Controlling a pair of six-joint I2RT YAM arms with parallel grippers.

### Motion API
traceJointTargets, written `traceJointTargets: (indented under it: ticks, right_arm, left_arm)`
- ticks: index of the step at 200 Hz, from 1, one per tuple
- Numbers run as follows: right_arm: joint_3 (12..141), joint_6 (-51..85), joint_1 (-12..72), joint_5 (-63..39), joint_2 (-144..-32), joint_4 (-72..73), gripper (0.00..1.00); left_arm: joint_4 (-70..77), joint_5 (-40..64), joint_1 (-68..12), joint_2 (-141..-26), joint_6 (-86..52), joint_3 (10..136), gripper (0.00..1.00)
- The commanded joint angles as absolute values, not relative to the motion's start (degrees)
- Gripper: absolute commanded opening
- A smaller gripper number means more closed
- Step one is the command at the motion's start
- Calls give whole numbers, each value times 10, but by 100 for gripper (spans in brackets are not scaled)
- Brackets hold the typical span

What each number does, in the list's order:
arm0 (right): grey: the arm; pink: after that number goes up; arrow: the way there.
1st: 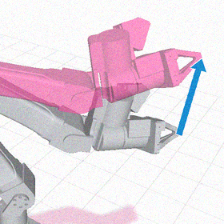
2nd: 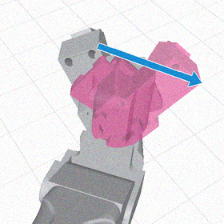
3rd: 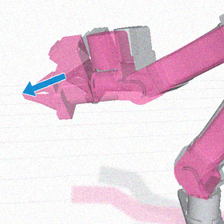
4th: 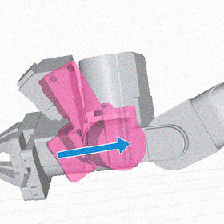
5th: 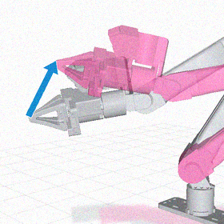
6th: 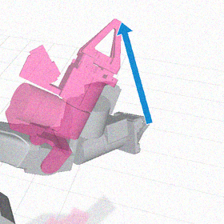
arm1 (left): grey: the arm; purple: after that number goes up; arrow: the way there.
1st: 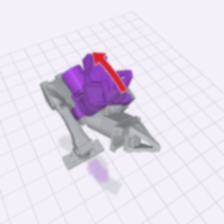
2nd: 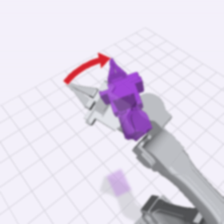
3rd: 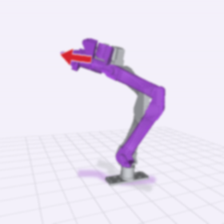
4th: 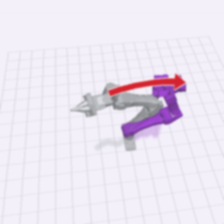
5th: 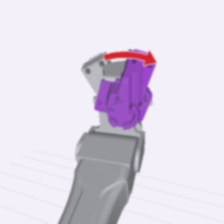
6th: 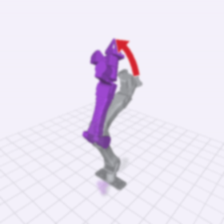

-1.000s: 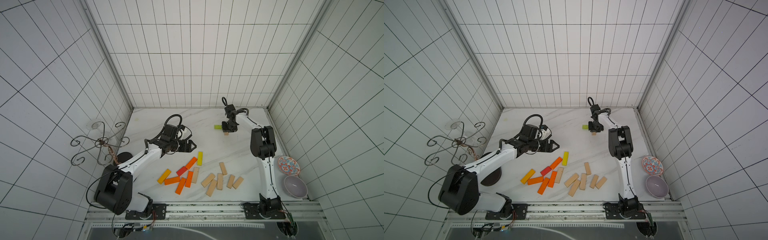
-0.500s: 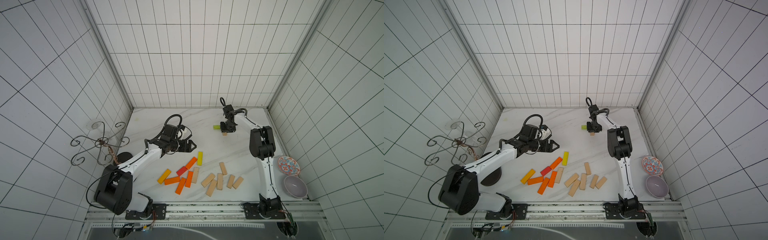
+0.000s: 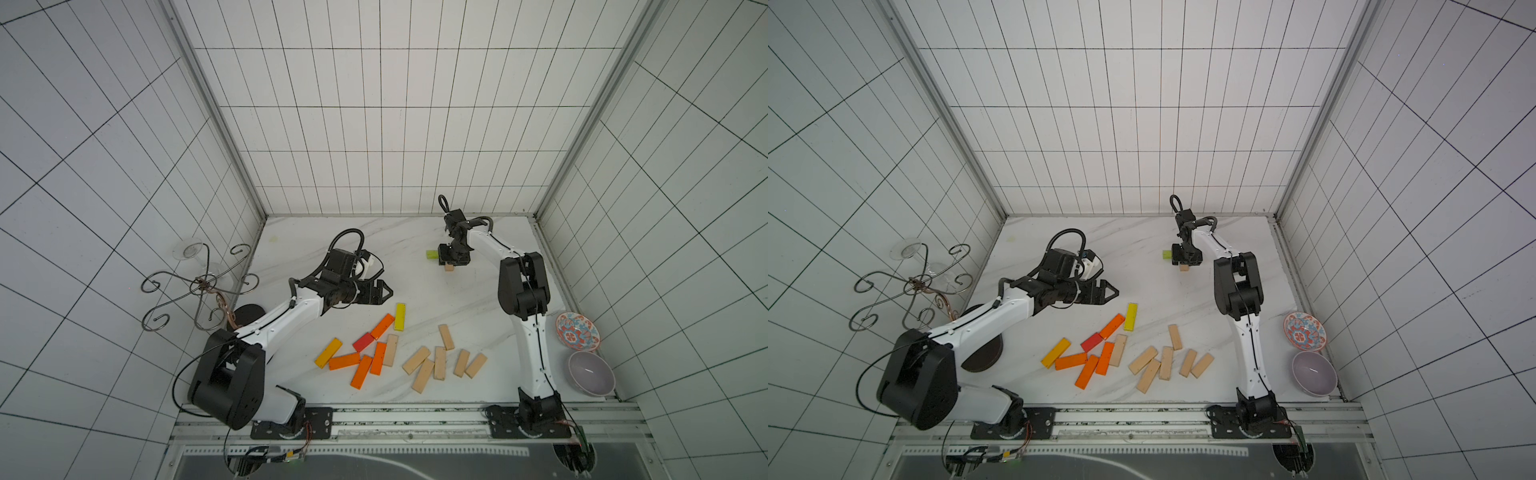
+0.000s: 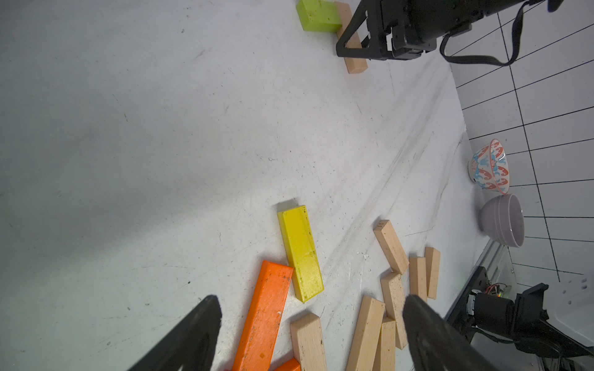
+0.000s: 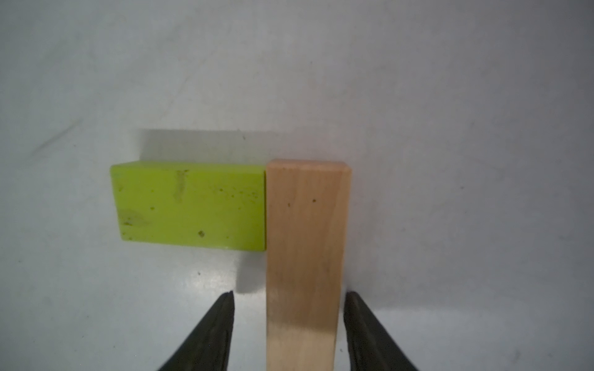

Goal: Assemble a giraffe with building blocks
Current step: Assemble the building block at the center of the board, then pick up the building block from the center of the board.

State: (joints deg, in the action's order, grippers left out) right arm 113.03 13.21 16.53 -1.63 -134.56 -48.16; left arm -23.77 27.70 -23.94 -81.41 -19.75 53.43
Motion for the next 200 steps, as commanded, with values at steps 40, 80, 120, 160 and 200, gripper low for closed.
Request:
traceJointTargets:
  ticks: [40, 80, 120, 160, 200]
  right_arm:
    - [1187, 150, 184, 18, -1272, -563, 65]
    - [1068, 202, 234, 62, -1146, -536, 64]
    - [913, 294, 317, 92, -1035, -501, 60]
    - [774, 382, 404, 67, -958, -448, 56]
    - [707, 464, 500, 61, -952, -417, 55]
  left_arm:
    - [-258, 264, -236, -768, -197, 548, 88]
    - [-300, 245, -236, -718, -194, 543, 88]
    - [-320, 229, -237, -661, -207, 513, 88]
    - [-350, 213, -242, -619, -211, 482, 88]
    - [-371, 206, -243, -584, -222, 460, 88]
